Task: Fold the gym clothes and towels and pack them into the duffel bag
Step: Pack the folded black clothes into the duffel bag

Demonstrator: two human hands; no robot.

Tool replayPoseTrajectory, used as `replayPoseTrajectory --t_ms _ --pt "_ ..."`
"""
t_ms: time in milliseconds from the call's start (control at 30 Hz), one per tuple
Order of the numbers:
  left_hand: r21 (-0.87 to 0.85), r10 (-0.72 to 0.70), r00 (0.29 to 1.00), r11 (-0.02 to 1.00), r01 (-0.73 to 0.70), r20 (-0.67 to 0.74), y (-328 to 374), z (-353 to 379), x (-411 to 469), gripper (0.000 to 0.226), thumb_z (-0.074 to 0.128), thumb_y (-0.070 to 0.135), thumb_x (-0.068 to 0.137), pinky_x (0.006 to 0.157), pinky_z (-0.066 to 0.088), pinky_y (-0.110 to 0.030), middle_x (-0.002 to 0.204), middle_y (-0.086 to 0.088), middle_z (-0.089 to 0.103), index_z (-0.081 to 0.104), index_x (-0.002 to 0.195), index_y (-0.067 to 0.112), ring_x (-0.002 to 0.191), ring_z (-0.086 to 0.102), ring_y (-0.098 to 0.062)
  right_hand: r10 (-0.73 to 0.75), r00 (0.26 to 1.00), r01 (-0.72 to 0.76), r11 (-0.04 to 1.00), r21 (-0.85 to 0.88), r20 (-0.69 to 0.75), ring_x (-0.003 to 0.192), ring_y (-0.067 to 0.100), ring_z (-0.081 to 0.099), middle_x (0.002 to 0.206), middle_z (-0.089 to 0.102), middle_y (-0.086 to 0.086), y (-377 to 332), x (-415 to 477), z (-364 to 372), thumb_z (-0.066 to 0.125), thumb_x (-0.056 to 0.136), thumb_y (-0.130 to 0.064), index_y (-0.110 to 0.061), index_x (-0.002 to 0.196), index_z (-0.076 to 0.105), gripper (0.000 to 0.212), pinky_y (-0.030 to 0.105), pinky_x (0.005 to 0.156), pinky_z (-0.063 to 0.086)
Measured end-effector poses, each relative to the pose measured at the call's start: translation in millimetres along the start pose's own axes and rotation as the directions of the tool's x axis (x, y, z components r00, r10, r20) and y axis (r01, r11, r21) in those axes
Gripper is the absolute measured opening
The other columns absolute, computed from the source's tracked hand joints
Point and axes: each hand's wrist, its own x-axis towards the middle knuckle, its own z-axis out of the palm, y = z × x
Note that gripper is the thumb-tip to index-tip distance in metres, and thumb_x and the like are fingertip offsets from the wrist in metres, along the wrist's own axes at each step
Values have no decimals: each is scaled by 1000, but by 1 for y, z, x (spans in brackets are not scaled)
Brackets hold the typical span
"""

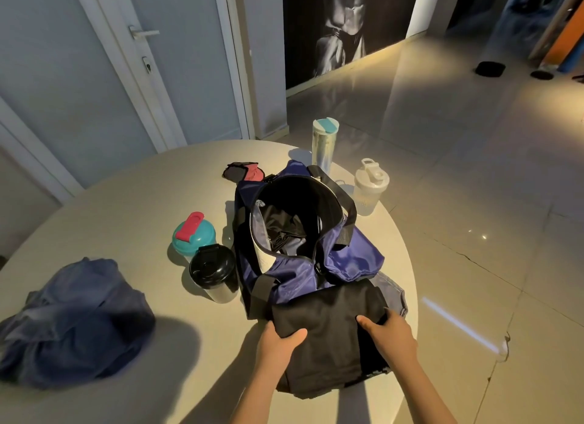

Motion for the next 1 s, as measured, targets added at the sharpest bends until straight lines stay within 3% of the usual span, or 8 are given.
replayPoseTrajectory --t_ms 133,267,400,567,700,767,900,1000 --pt "53 61 997 997 -58 -50 4 10 -16 70 74 34 78 89 49 -34 115 0 59 41 136 11 101 59 -22 -12 1000 9 987 162 18 93 27 62 97 69 3 -8 -9 -6 74 76 -41 -17 102 66 36 35 77 50" --pt "128 155 984 982 -143 -90 13 20 -33 49 67 35 85 83 48 -29 106 3 56 39 120 15 88 54 -18 -147 987 157 966 208 -62 102 23 53 108 58 5 -11 -24 -2 75 74 -29 -16 105 64 35 34 85 45" --pt "156 198 979 970 -187 -57 22 26 -45 38 57 39 91 77 47 -28 93 11 50 32 113 21 86 53 -15 -199 978 179 955 235 65 97 20 58 112 61 0 -17 -43 -2 64 79 -18 -21 127 52 49 30 82 46" --pt "156 197 979 970 -188 -47 28 30 -51 24 48 39 95 78 48 -31 85 15 47 31 103 24 80 52 -13 -279 959 279 960 14 54 115 22 55 127 58 -1 -24 -57 -1 60 81 -24 -23 140 39 63 31 94 45" --pt "141 199 979 971 -191 -42 27 30 -51 25 47 38 96 80 50 -34 90 9 53 36 108 20 84 56 -15 -354 933 344 930 -126 -66 119 24 50 132 53 3 -26 -67 7 62 81 -26 -18 137 43 60 36 100 42" --pt "136 192 981 973 -186 -31 26 30 -51 32 48 37 96 77 46 -29 90 11 50 37 119 16 85 53 -15 -338 938 323 932 -165 -74 122 24 49 141 42 5 -29 -73 9 60 86 -28 -17 144 33 65 33 100 42" --pt "150 177 984 973 -173 -9 24 26 -51 51 50 35 95 79 42 -27 99 8 45 32 137 11 93 50 -16 -315 945 300 943 -146 -92 98 25 61 117 55 5 -33 -74 2 61 80 -32 -18 149 2 92 31 75 47" --pt "150 173 985 974 -171 4 25 23 -50 52 50 35 96 77 40 -26 100 6 46 33 138 10 89 47 -14 -263 963 254 960 -117 -64 97 25 61 110 61 2 -38 -59 -9 61 76 -44 -21 147 9 92 33 79 49"
